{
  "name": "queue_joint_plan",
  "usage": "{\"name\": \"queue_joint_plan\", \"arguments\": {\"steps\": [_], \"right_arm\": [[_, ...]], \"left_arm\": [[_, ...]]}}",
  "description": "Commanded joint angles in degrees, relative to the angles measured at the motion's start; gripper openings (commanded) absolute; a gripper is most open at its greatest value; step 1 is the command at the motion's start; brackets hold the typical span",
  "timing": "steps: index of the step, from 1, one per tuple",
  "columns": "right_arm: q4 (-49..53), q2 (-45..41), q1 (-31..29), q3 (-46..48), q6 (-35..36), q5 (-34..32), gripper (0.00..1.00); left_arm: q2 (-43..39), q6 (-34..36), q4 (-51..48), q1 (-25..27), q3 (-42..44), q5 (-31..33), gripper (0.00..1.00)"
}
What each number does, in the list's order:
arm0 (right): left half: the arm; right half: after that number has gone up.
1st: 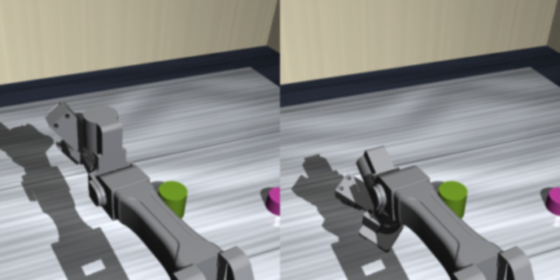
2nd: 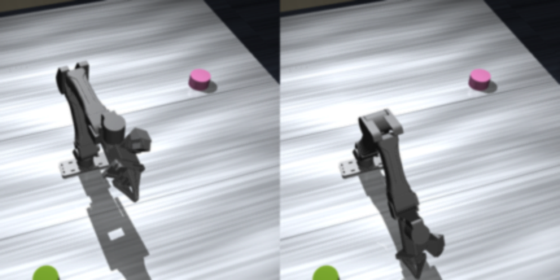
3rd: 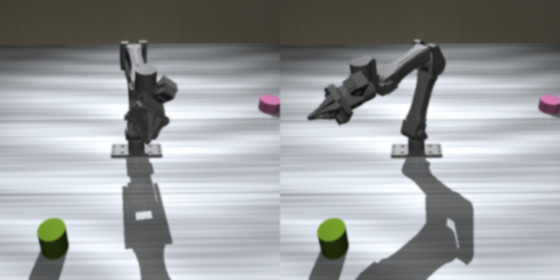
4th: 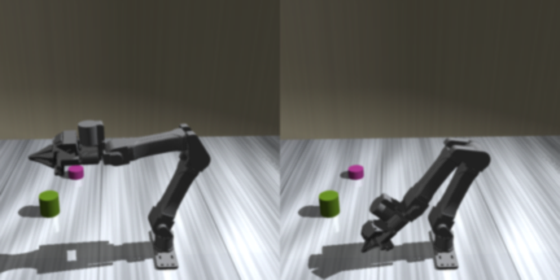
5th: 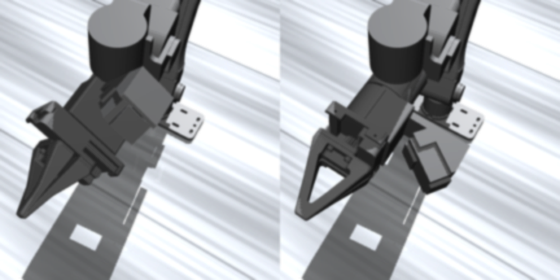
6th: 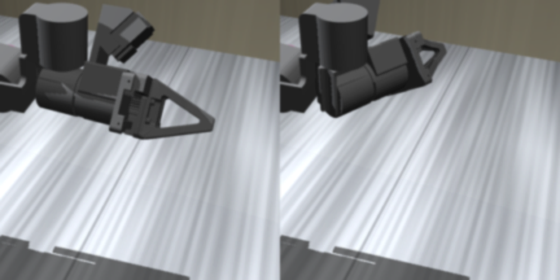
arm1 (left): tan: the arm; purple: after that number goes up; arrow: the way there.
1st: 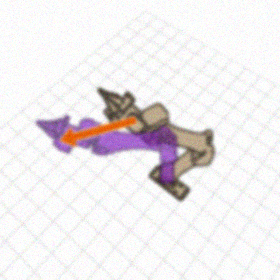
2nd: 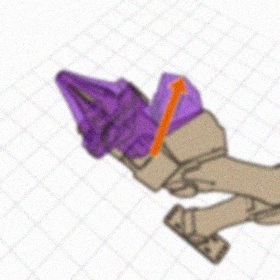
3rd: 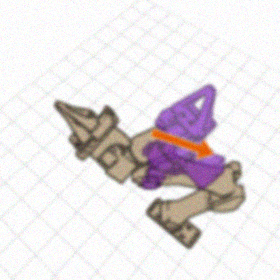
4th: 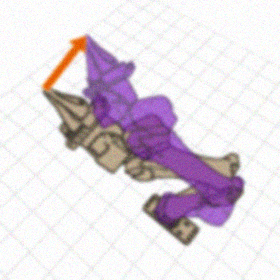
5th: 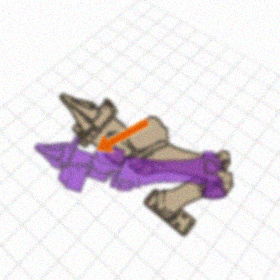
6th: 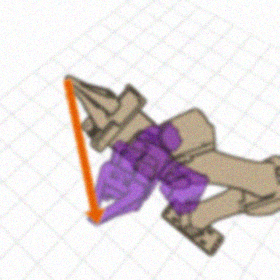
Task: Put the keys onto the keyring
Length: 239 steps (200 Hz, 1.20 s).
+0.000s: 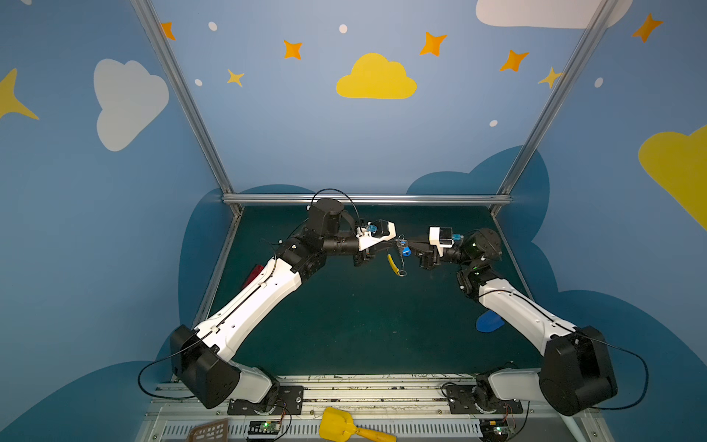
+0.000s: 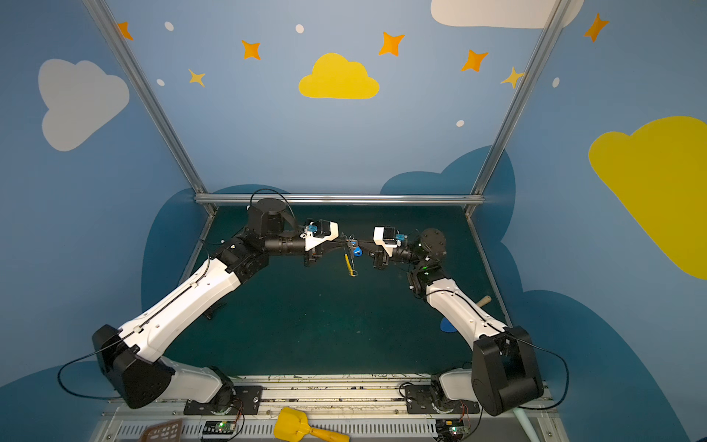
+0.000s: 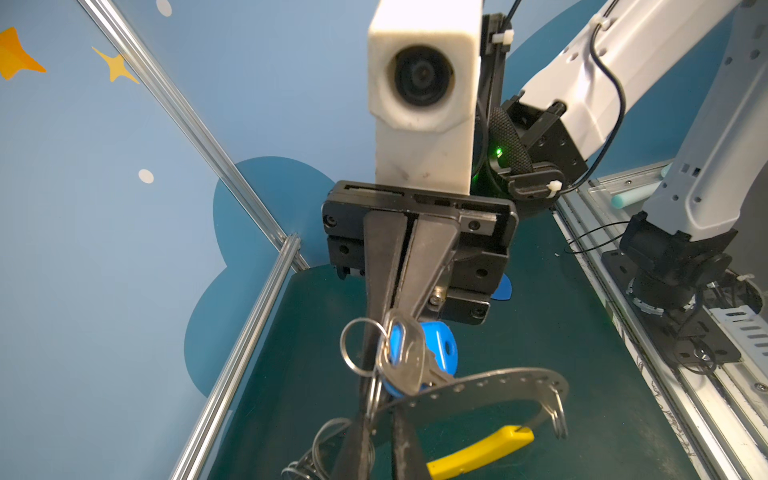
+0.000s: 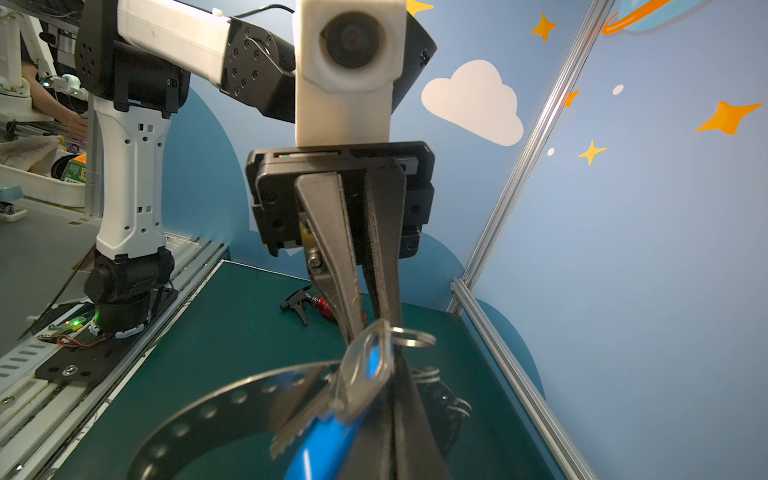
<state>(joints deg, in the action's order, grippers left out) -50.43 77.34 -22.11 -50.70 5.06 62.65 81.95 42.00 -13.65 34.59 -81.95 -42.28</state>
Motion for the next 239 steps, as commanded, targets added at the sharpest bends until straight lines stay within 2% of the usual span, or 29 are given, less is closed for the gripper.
{"name": "queue_joint_plan", "arguments": {"steps": [1, 54, 121, 155, 184, 211, 239], "right_arm": [[2.85, -0.35, -2.28, -2.23, 2.38, 0.98, 0.00], [6.41, -0.04, -3.14, -3.00, 5.28, 0.94, 0.00], [8.86, -0.17, -3.18, -3.53, 7.29, 0.61, 0.00], [8.38, -0.17, -3.13, -3.62, 6.89, 0.80, 0.00], [7.21, -0.37, -2.78, -3.33, 5.85, 0.67, 0.00], [2.38, -0.08, -1.97, -2.66, 2.46, 0.72, 0.00], [2.25, -0.24, -1.70, -2.61, 2.40, 0.88, 0.00]], "left_arm": [[-0.20, 0.61, 0.62, 1.10, -1.50, -1.74, 0.13], [-0.08, 0.65, 0.75, 1.17, -1.37, -1.40, 0.10], [0.29, 0.89, 0.75, 1.45, -1.54, -0.33, 0.12], [0.84, 1.41, -0.27, 1.62, -2.07, -0.17, 0.03], [1.11, 1.69, -0.59, 1.78, -2.16, 0.43, 0.03], [1.03, 1.50, -0.42, 1.84, -1.83, 1.40, 0.11], [1.06, 1.43, -0.58, 1.80, -1.46, 2.11, 0.05]]}}
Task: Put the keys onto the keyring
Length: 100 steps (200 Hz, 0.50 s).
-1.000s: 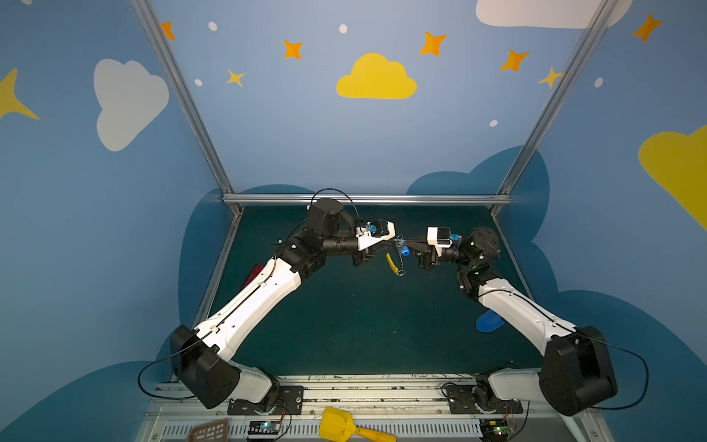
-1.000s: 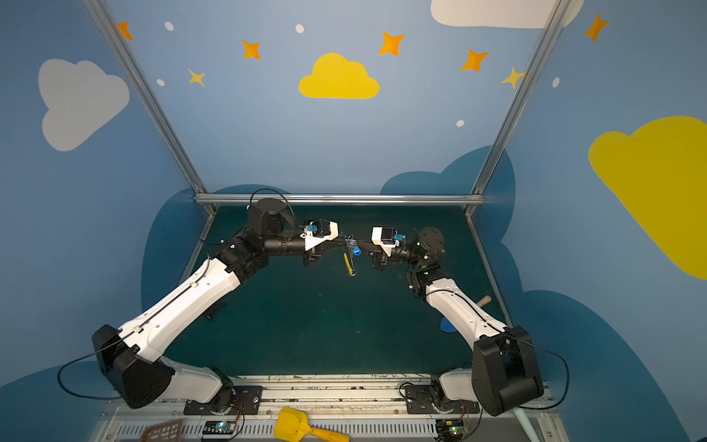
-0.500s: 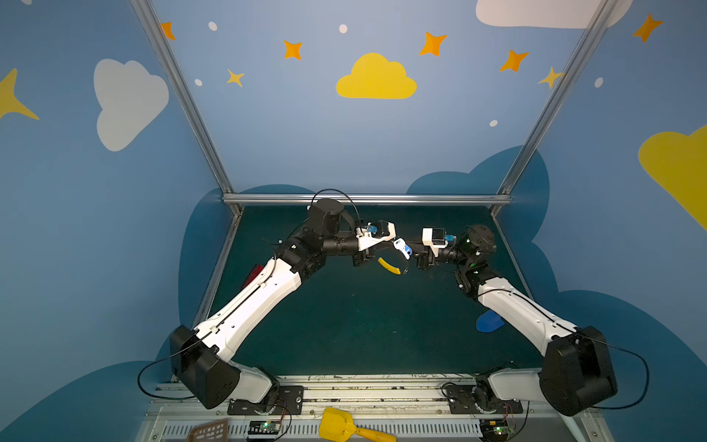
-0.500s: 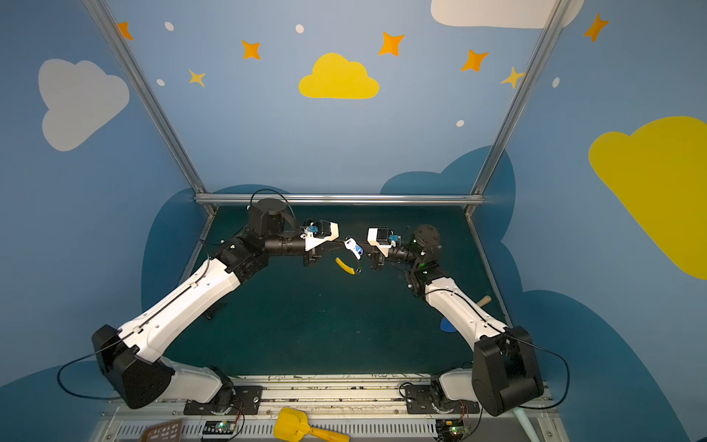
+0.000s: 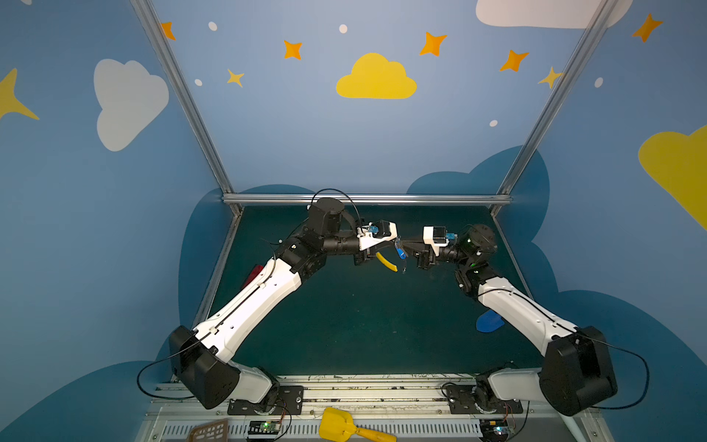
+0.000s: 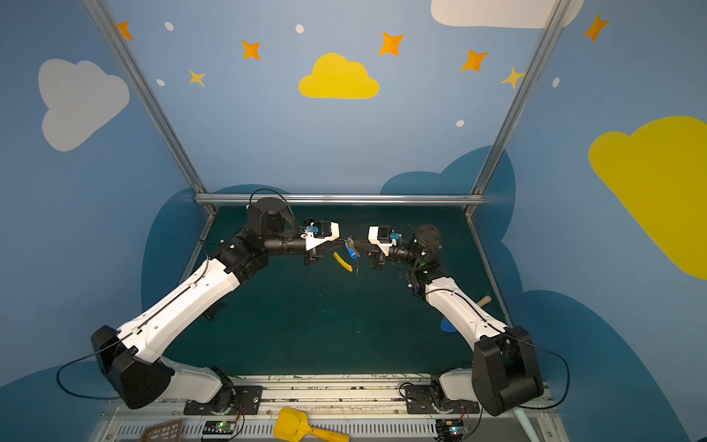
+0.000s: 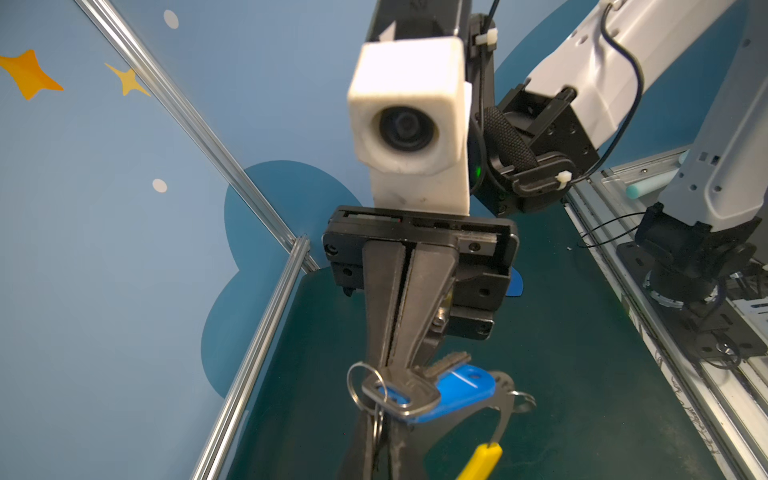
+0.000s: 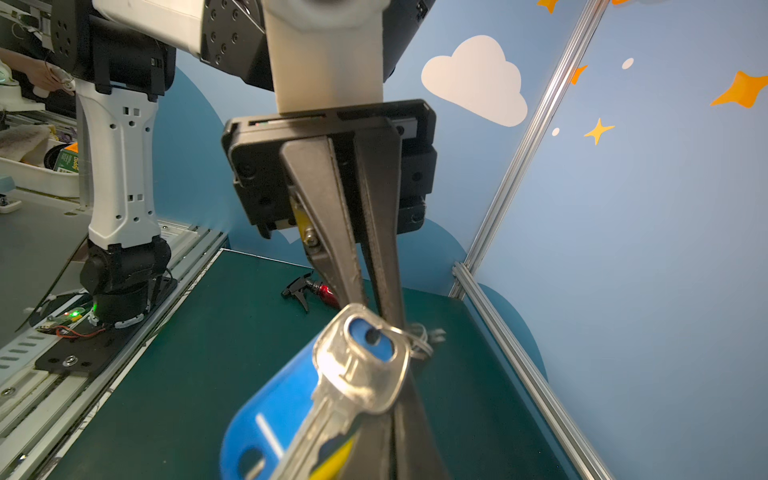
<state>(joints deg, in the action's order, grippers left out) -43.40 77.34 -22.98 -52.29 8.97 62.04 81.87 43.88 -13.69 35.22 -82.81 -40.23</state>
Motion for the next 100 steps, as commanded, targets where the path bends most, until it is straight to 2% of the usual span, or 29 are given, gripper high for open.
{"name": "queue_joint_plan", "arguments": {"steps": [1, 68, 87, 100], "right_arm": [[-4.78, -0.21, -0.79, -1.03, -1.51, 1.54, 0.00], [-2.77, -0.72, -0.70, -0.65, -0.57, -0.07, 0.00], [1.80, -2.25, -0.27, -0.03, 3.61, -2.71, 0.17], [8.39, -3.98, 0.10, -0.07, 8.05, -4.83, 0.20]], "left_arm": [[1.17, -0.46, -0.54, 1.16, -0.60, 0.10, 0.05], [2.63, 1.41, -5.60, 1.38, -3.66, 1.07, 0.03], [3.37, 3.08, -10.56, 1.33, -6.37, 2.30, 0.03], [3.80, 4.14, -13.82, 1.34, -7.96, 3.30, 0.03]]}}
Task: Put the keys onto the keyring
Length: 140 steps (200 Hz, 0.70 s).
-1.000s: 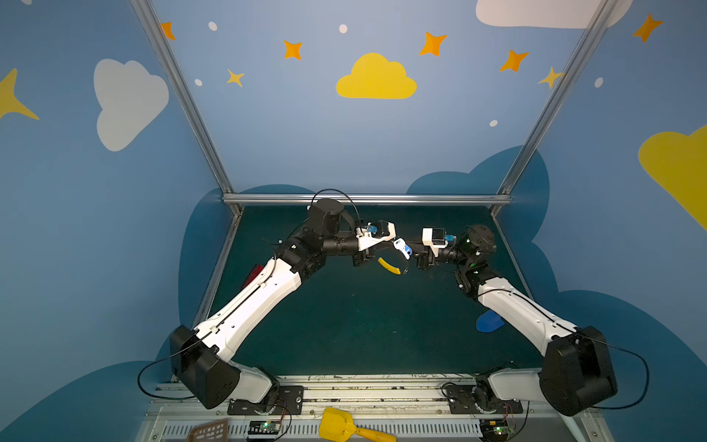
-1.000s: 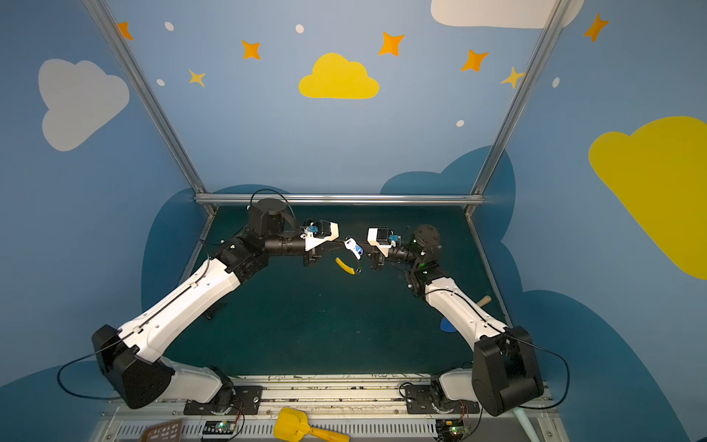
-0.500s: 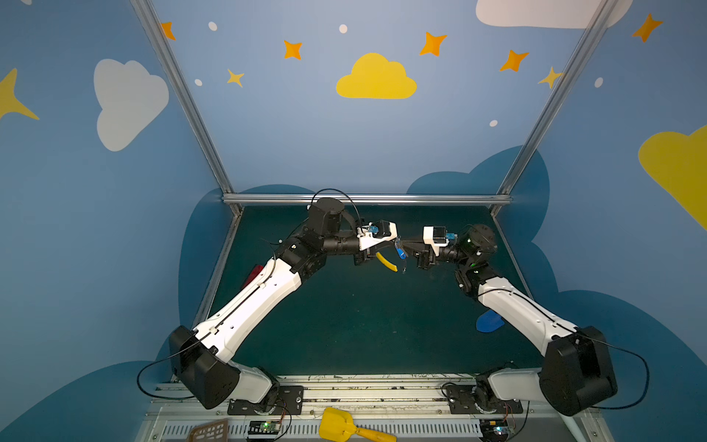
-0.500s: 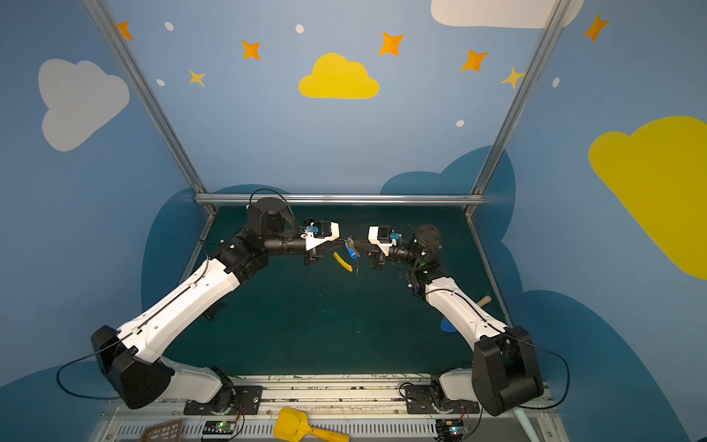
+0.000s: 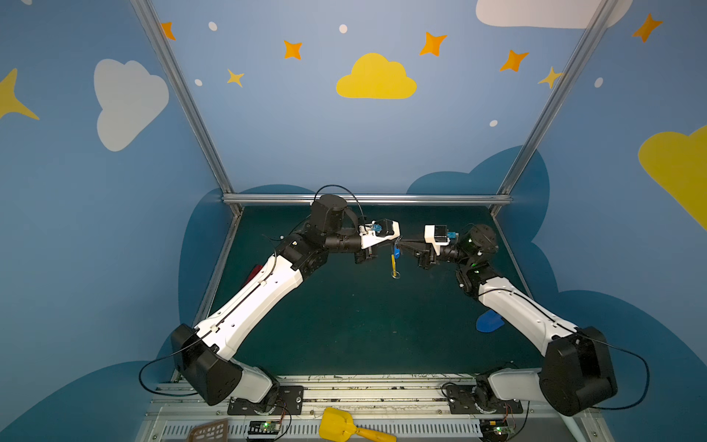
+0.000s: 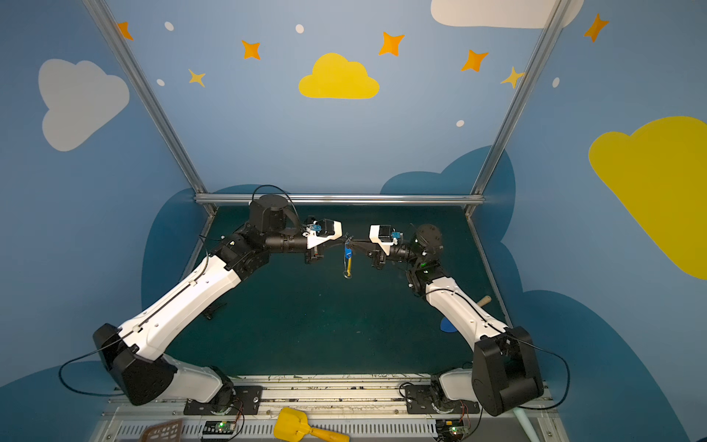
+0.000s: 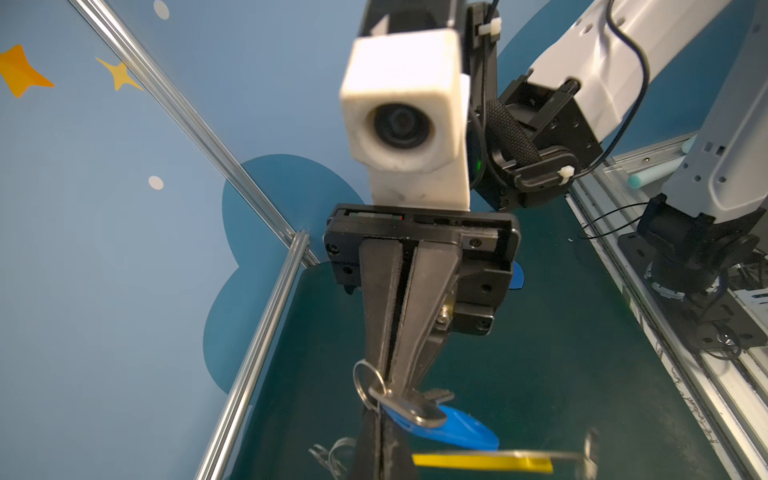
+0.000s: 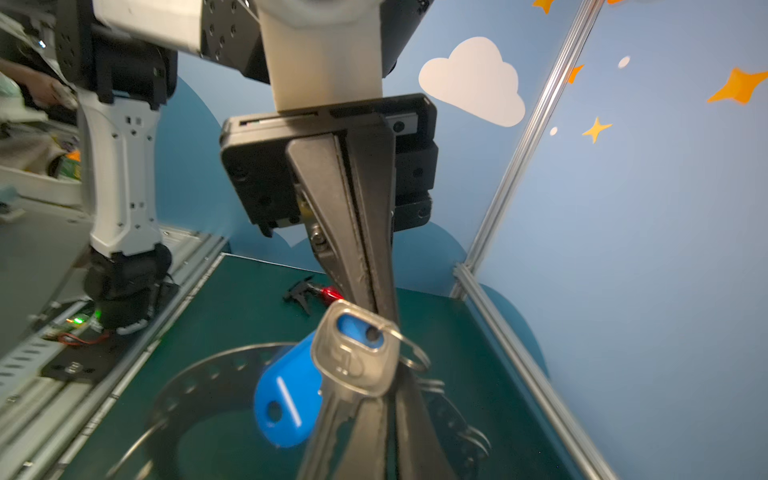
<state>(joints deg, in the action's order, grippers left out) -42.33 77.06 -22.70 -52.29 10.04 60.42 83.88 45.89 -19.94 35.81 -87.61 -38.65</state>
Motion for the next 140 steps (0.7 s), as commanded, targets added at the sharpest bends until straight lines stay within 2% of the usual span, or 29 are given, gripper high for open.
{"name": "queue_joint_plan", "arguments": {"steps": [1, 15, 39, 102, 120, 140], "right_arm": [[7.86, -3.77, -0.17, -0.08, 8.00, -3.30, 0.20], [14.70, -5.66, 0.19, -0.35, 14.16, -6.65, 0.26], [20.80, -8.60, 1.39, 0.40, 18.28, -11.08, 0.33], [32.26, -14.91, 2.14, 3.22, 29.91, -14.64, 0.34], [32.07, -16.46, 2.05, 4.23, 30.11, -13.65, 0.34], [33.10, -17.17, 0.82, 4.56, 32.66, -8.26, 0.33]], "left_arm": [[1.80, 2.24, -7.79, 0.75, -3.25, 1.78, 0.03], [2.21, 3.35, -11.23, 0.74, -4.88, 2.67, 0.03], [2.78, 4.34, -15.62, 0.75, -6.42, 3.67, 0.03], [2.90, 3.88, -20.67, 0.75, -7.11, 3.81, 0.03], [3.10, 3.39, -21.89, 0.76, -7.71, 3.37, 0.03], [3.65, 2.93, -23.24, 0.75, -8.47, 3.30, 0.03]]}}
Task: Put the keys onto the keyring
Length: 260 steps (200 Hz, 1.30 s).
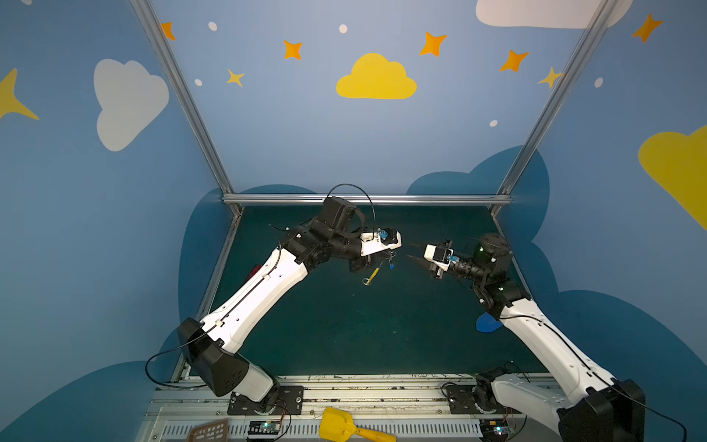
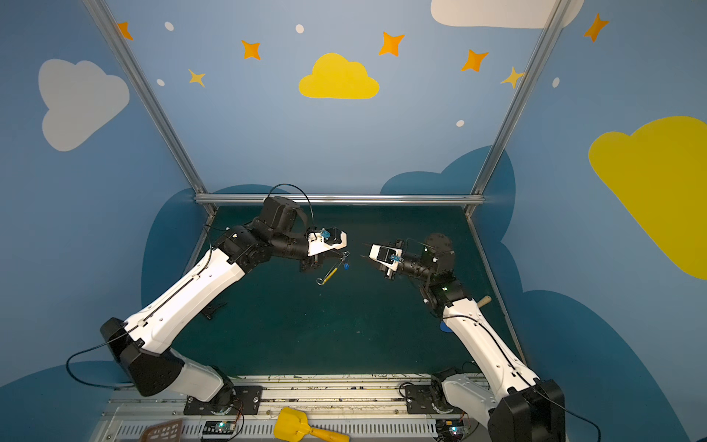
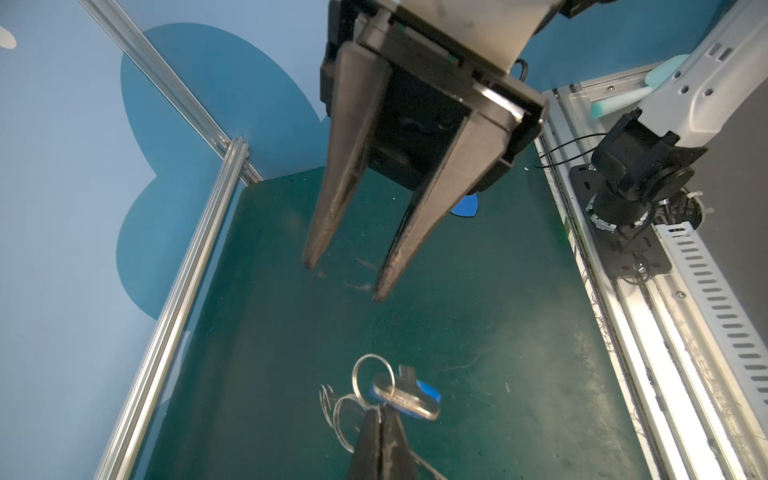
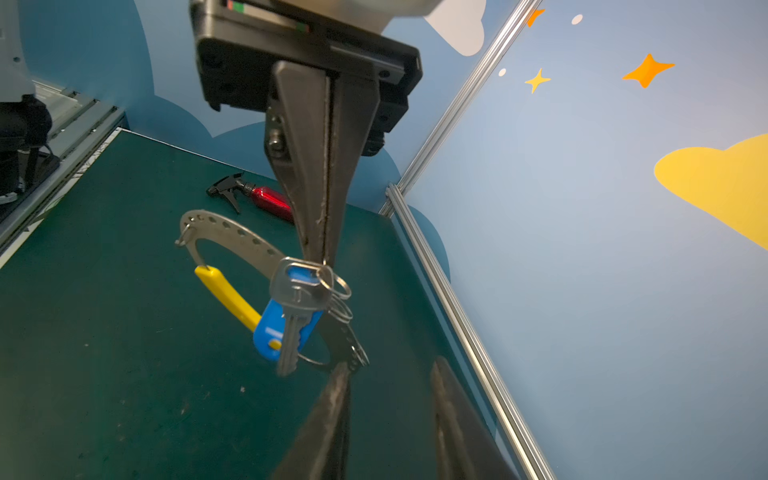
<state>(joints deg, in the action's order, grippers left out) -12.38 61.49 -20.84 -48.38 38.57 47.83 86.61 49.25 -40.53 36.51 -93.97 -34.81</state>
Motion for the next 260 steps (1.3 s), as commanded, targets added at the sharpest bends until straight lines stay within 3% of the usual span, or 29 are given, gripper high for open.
{"name": "queue_joint_plan", "arguments": {"steps": [1, 35, 89, 122, 203, 260], "right_arm": [[3.29, -1.62, -1.13, 0.65, 4.32, 4.53, 0.33], [4.48, -1.80, -4.93, 1.23, 3.12, 2.70, 0.31], [-6.37, -4.56, -11.31, 9.14, -3.53, -18.72, 0.34], [-11.63, -3.05, -13.41, 9.35, -5.10, -27.25, 0.35], [-15.82, -0.77, -15.45, 8.70, -4.20, -32.42, 0.36], [-15.32, -1.94, -15.89, 9.01, -2.33, -36.71, 0.27]], "left_arm": [[0.97, -0.46, -2.68, 0.05, -2.10, -0.54, 0.04], [1.11, -2.82, -0.36, 0.14, -2.05, 1.60, 0.03], [0.84, -10.94, 5.29, 0.23, -1.44, 2.47, 0.04], [1.18, -15.57, 7.33, 0.77, -1.27, 2.54, 0.03], [2.03, -19.37, 10.82, 1.67, -1.04, 2.43, 0.03], [2.31, -19.37, 10.41, 1.83, -1.22, 2.87, 0.03]]}}
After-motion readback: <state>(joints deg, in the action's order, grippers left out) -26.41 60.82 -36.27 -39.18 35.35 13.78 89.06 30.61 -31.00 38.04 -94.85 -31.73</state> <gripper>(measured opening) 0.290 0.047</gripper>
